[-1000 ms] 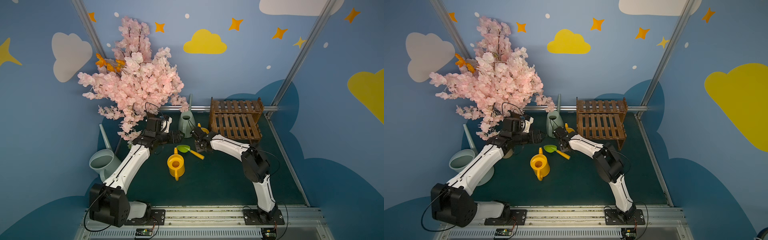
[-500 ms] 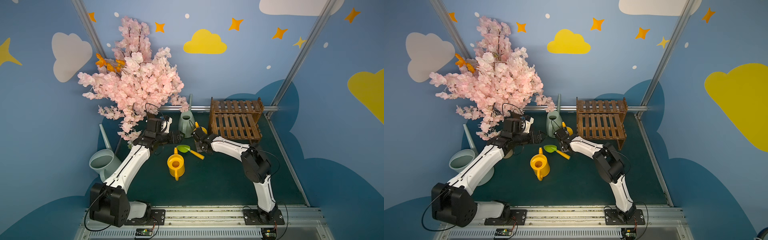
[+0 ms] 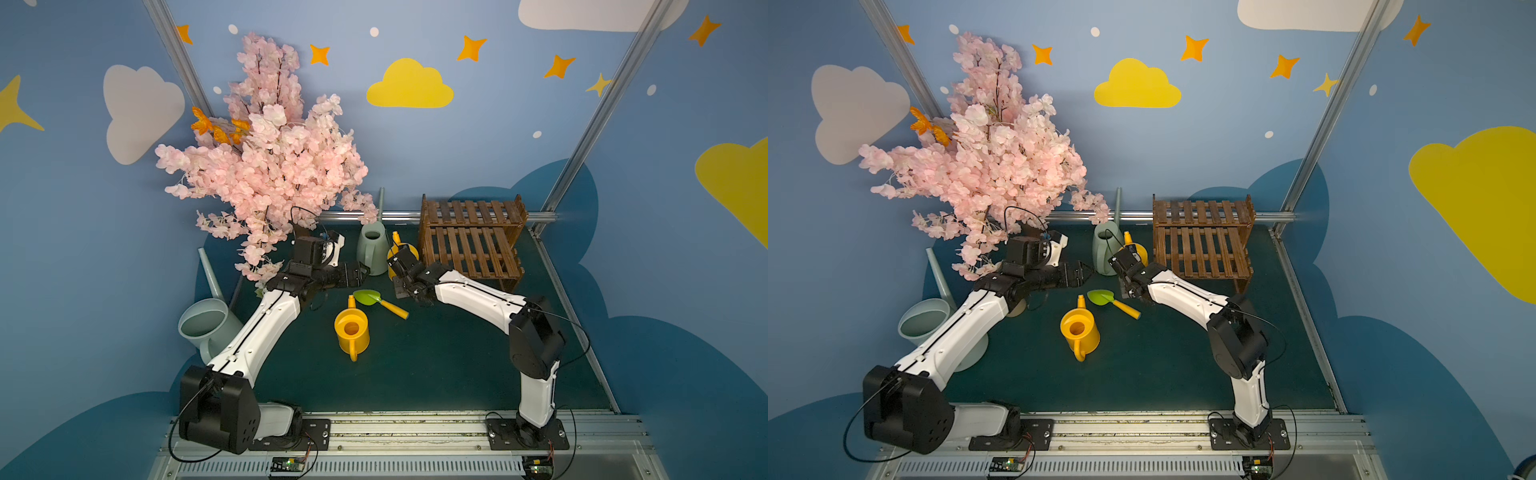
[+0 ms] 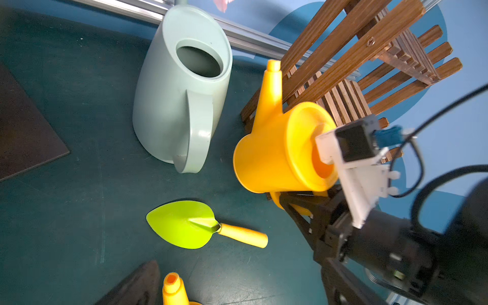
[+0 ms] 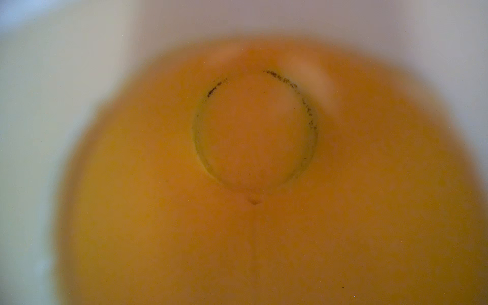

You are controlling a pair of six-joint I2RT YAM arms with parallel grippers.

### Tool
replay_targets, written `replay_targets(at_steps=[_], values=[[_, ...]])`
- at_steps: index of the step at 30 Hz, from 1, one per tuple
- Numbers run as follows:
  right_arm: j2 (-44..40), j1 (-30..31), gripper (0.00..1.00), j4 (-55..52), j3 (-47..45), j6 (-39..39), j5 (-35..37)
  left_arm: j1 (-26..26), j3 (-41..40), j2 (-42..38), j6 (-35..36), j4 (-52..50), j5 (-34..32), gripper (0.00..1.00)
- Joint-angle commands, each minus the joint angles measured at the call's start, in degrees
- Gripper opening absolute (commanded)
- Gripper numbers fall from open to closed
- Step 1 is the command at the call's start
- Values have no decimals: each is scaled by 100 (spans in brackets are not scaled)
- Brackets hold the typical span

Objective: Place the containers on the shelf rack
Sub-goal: 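Pick up a container from the center of the board, then place the container on the shelf.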

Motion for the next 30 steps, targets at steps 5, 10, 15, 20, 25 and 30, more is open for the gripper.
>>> replay_targets(at_steps=[5,10,15,20,25,30], values=[[-878,207,4,-508,-264,220,-196,20,-34,81,-42,85,172,100],[-1448,367,5,-978,-451,273,-204,4,-56,101,-48,147,291,100],[-2120,416,5,-1434,-781,403,-132,-126,-127,19,2,377,320,100],[-2720,416,5,-2093,-891,488,51,-337,-186,-59,79,781,223,100],[-3346,403,5,-2295,-1274,803,352,-571,-53,58,155,1038,221,100],[-4151,310,6,-2372,-1744,828,648,-967,128,283,227,1406,197,100]])
